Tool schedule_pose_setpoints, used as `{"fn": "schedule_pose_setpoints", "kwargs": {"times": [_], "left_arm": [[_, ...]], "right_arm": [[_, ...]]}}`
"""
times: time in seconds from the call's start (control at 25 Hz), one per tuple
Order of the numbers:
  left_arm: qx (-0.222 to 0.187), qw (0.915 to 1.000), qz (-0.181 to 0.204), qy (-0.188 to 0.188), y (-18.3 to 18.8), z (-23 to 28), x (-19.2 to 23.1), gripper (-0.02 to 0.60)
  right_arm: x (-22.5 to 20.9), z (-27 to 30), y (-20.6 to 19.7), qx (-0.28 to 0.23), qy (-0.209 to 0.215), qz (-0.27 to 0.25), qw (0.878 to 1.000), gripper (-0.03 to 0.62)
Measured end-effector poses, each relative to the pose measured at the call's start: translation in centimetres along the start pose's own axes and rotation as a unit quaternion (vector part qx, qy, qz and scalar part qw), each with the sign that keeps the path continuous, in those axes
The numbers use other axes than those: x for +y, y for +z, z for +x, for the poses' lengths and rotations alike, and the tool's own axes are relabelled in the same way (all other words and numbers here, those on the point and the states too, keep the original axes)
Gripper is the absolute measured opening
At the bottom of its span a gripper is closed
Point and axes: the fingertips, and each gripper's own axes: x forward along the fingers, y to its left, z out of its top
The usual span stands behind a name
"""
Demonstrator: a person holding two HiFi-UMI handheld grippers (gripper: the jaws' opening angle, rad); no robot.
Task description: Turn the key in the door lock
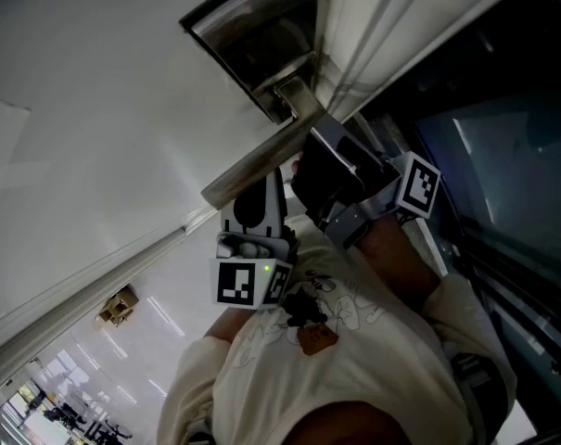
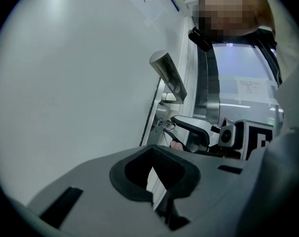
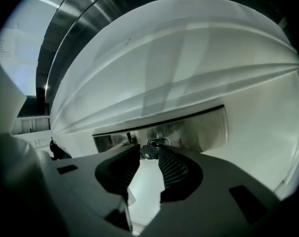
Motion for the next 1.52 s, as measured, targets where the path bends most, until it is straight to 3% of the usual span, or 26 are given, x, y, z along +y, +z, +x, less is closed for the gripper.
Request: {"fn": "schedule_pose_setpoints", "kwargs": {"times": [0.44, 0.56, 0.64, 0.8, 0.88, 1.0, 1.2, 1.52], "left_arm": [[0.0, 1.0, -0.001, 0.003, -0.3, -0.2, 0.1, 0.003], [-0.001, 1.0, -0.001, 0.001, -0.2, 0.0, -0.1, 0.003], [0.0, 1.0, -0.002, 0.0, -0.1, 0.1, -0.3, 0.003], [0.002, 1.0, 0.001, -0.004, -0.3, 0.5, -0.5, 0.003], [0.005, 1.0, 0.002, -0.006, -0.4, 0.7, -0.7, 0.003], [0.002, 0.9999, 0.005, -0.01, -0.3, 1.0, -0.9, 0.003], [0.0, 0.9998, 0.01, -0.014, -0.1, 1.4, -1.3, 0.003], [0.01, 0.9996, 0.016, -0.02, -0.2, 1.8, -2.1, 0.003]], "right_arm": [[0.6, -0.3, 0.2, 0.01, 0.005, -0.029, 1.0, 0.144], [0.8, -0.9, 0.5, 0.014, -0.005, -0.068, 0.998, 0.15], [0.9, -1.4, 0.6, 0.022, -0.018, -0.129, 0.991, 0.15], [1.5, -2.3, 0.6, 0.036, -0.044, -0.286, 0.957, 0.15], [1.8, -2.7, 0.7, 0.038, -0.061, -0.364, 0.928, 0.143], [2.1, -3.0, 0.7, 0.037, -0.081, -0.458, 0.884, 0.063], [2.3, -3.1, 0.4, 0.04, -0.088, -0.524, 0.846, 0.008], [2.3, -2.9, -0.4, 0.061, -0.1, -0.598, 0.793, 0.006]]}}
